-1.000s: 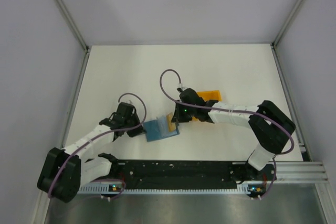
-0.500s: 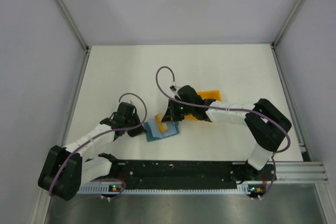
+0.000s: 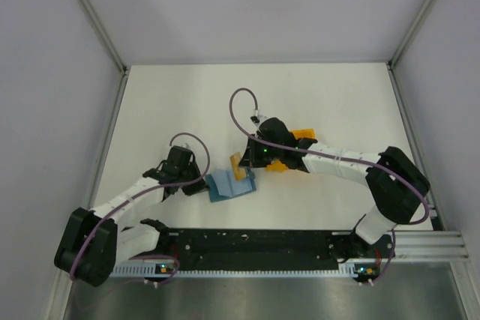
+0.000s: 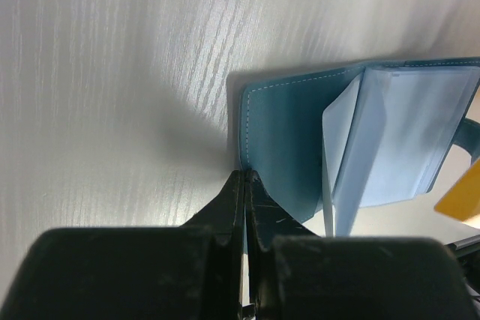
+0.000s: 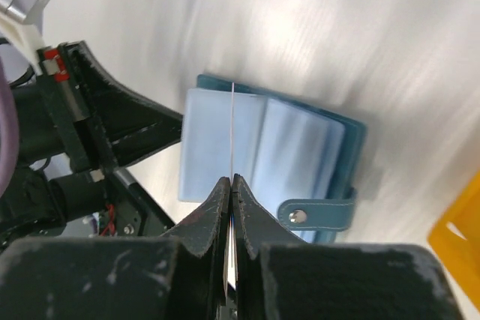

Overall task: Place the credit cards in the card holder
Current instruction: Insert the credit card into the card holder.

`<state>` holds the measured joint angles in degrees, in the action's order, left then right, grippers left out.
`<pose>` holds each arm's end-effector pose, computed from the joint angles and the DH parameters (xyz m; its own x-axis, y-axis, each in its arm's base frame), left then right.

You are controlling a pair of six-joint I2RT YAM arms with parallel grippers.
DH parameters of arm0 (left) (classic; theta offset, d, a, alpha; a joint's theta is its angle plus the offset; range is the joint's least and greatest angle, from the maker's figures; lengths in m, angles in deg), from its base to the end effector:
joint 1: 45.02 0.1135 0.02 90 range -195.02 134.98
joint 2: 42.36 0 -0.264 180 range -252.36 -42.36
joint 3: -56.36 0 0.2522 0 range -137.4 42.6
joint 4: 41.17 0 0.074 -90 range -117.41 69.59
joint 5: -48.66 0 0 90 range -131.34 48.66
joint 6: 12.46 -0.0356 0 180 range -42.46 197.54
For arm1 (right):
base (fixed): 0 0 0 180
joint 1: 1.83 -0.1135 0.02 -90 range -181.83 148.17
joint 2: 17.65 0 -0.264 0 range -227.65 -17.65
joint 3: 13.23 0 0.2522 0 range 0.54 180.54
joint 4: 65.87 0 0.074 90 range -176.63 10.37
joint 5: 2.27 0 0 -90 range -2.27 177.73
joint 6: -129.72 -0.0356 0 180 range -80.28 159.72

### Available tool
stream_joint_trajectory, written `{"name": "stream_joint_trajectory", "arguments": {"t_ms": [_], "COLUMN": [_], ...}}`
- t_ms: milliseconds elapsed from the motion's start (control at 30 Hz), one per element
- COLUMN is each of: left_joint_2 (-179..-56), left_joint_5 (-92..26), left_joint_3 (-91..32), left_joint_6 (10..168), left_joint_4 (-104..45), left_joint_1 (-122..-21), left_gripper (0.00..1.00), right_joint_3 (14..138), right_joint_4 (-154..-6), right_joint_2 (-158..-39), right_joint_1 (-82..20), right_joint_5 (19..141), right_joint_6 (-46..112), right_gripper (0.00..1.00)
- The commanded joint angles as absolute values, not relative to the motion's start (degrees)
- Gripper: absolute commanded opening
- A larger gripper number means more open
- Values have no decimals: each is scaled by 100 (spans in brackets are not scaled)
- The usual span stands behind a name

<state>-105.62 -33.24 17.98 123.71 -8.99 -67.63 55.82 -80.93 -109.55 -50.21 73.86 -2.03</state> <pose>0.1729 -0.0775 0.1515 -0.8621 -0.4146 -0.2913 -0.2463 0.8453 -0.4742 0.2240 0.2649 0.2127 -0.8714 -0.0075 -0.4905 -0.3634 0.6814 0.6353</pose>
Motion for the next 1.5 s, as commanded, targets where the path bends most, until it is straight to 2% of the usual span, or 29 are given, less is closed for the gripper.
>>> {"name": "stream_joint_trajectory", "arguments": {"t_ms": [0,533,1033,1267,1467], "left_joint_2": [-10555,-10555,-10625,-10625,-10625], "left_joint_5": [-3361,-3326,-3282,-3326,-3361], "left_joint_3": [1808,1799,1808,1790,1808], "left_joint_6": [12333,12324,12368,12359,12360], "left_joint_4": [-1027,-1044,-1150,-1097,-1088], "left_joint_1": [-6787,-6787,-6787,-6787,-6787], "left_gripper": [0,0,0,0,0], "right_joint_3": [5600,5249,5265,5476,5336], "right_joint_4": [-8446,-8544,-7559,-7725,-7182], "right_joint_2": [-10686,-10809,-11713,-11406,-11775], "right_joint_1": [-4885,-4859,-4894,-4912,-4912], "right_joint_5": [7938,8140,7183,7226,6735], "right_joint_6": [17,70,-448,-299,-597], "right_gripper": [0,0,0,0,0]}}
